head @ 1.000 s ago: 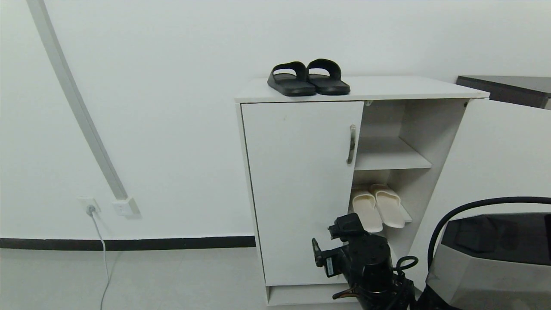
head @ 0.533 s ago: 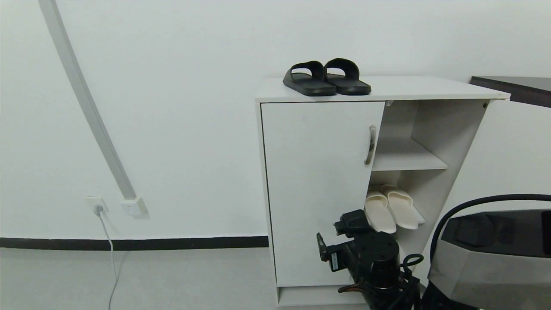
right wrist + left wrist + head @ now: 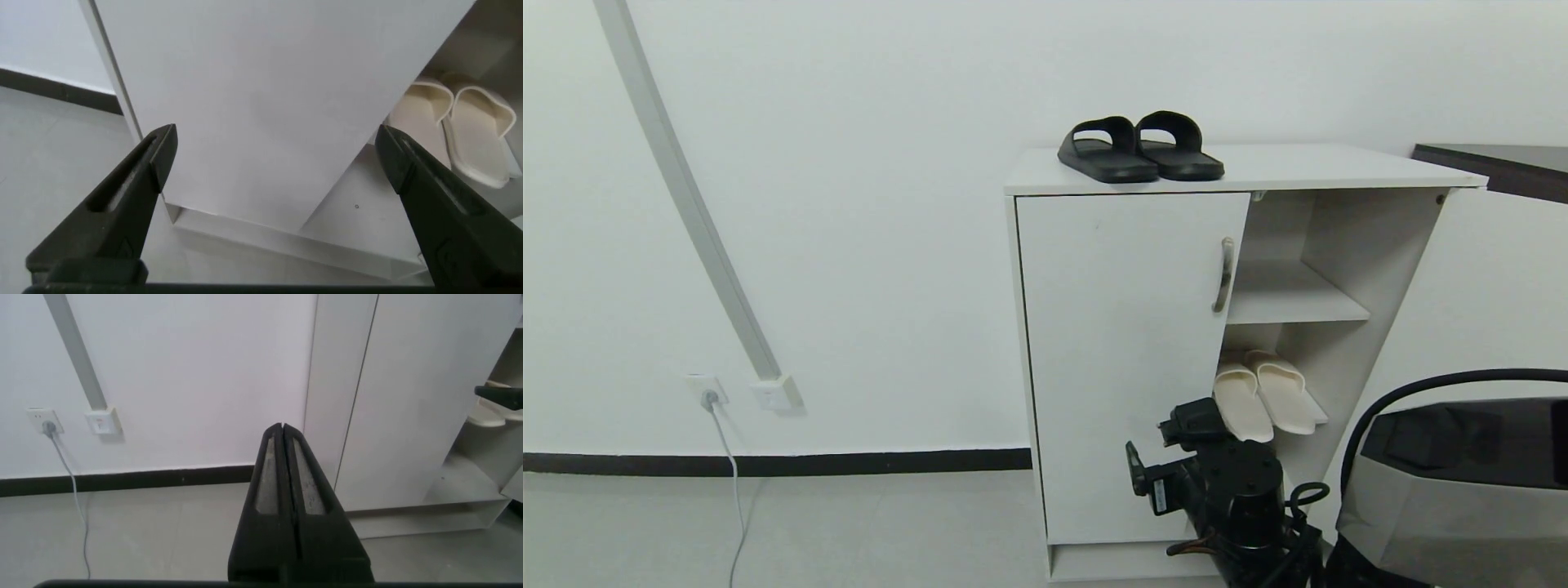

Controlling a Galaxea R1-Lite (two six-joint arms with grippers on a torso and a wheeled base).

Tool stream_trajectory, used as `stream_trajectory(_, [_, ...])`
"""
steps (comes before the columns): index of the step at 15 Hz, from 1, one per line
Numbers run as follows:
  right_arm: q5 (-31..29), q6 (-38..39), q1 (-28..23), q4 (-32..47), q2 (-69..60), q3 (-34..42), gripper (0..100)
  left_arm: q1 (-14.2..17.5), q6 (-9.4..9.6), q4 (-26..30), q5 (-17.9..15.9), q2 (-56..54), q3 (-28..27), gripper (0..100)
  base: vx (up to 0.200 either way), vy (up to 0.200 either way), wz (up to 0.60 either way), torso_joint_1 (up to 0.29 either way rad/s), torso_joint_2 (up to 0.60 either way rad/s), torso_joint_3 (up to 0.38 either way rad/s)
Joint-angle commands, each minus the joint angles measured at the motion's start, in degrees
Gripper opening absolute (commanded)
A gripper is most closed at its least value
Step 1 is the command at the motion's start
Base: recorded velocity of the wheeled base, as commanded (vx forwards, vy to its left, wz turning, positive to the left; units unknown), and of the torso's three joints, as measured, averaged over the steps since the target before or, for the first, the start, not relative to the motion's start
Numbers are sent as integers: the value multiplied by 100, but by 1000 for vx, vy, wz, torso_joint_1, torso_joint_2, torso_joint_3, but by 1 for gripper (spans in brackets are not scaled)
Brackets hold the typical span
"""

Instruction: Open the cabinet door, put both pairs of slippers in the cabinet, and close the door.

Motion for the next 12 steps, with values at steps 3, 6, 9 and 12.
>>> stream_trajectory(3, [-1,0,-4,-46,85,-8,100,0,2,3,0,7,1,0,0,0,0,0,0,0])
stream_trajectory(6, [-1,8,-4,-72,93,-8,100,0,2,3,0,7,1,0,0,0,0,0,0,0])
stream_trajectory(9, [17,0,-4,-125,102,1,100,0,2,3,9,7,1,0,0,0,0,0,0,0])
stream_trajectory(12, [17,0,-4,-125,102,-8,100,0,2,3,9,7,1,0,0,0,0,0,0,0])
